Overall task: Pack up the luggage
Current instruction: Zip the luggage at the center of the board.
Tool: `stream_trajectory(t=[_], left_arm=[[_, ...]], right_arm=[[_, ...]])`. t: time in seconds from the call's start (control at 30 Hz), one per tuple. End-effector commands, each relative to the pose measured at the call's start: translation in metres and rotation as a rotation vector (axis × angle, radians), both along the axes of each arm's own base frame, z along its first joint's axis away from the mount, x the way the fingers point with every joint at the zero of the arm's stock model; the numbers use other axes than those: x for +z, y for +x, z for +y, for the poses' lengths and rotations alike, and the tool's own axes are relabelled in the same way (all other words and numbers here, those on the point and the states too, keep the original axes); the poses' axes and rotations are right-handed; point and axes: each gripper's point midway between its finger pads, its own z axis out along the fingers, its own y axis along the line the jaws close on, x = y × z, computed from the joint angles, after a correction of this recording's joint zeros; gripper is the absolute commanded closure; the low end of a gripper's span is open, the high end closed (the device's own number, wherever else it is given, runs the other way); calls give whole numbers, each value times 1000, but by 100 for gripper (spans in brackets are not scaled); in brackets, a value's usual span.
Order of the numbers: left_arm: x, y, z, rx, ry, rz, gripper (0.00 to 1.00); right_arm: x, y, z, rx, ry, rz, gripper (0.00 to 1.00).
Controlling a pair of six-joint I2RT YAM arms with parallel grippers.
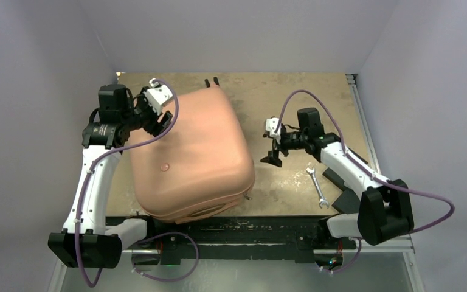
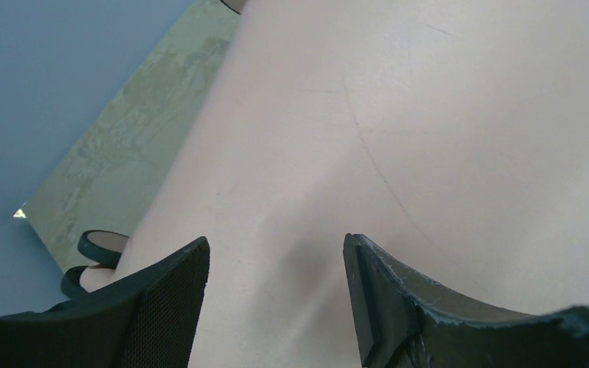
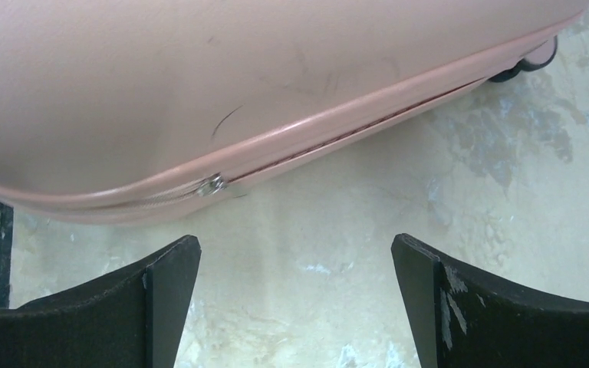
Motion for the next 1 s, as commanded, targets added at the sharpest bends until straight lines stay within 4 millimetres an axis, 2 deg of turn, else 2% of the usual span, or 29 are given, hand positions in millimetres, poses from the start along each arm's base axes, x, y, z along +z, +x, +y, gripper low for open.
stream_trajectory(t=[0.0,0.07,0.1,0.17,0.2,0.3,0.37,0.43,0.57,0.7,0.87,0.97], left_arm=[[-12,-26,-10,-136,50,37,35],[-15,-25,0,-75,73,45,31],[-12,-17,12,26,80,31,30],[-6,0,50,323,68,6,29],[-4,5,74,476,93,-17,29],[-3,-4,141,815,199,-48,29],[-2,-17,166,931,224,-59,29],[-4,-30,179,998,226,-48,29],[-22,-52,202,1095,270,28,29],[-55,-67,220,1132,306,125,29],[-104,-66,212,1070,278,232,33],[-129,-59,205,1016,267,272,34]], right_arm=[[-17,-12,-11,10,-52,-49,1],[-19,-20,-13,63,-66,-93,1],[-19,-25,-11,94,-59,-101,1],[-16,-35,-8,148,-37,-104,1],[-14,-40,-6,173,-27,-109,1],[-9,-44,-4,196,-13,-129,1],[-7,-43,-3,199,-10,-151,1],[-4,-44,-1,205,-5,-165,1],[8,-43,3,205,24,-201,1],[27,-47,10,223,54,-243,1],[31,-53,18,253,66,-227,1],[29,-63,19,322,59,-235,1]])
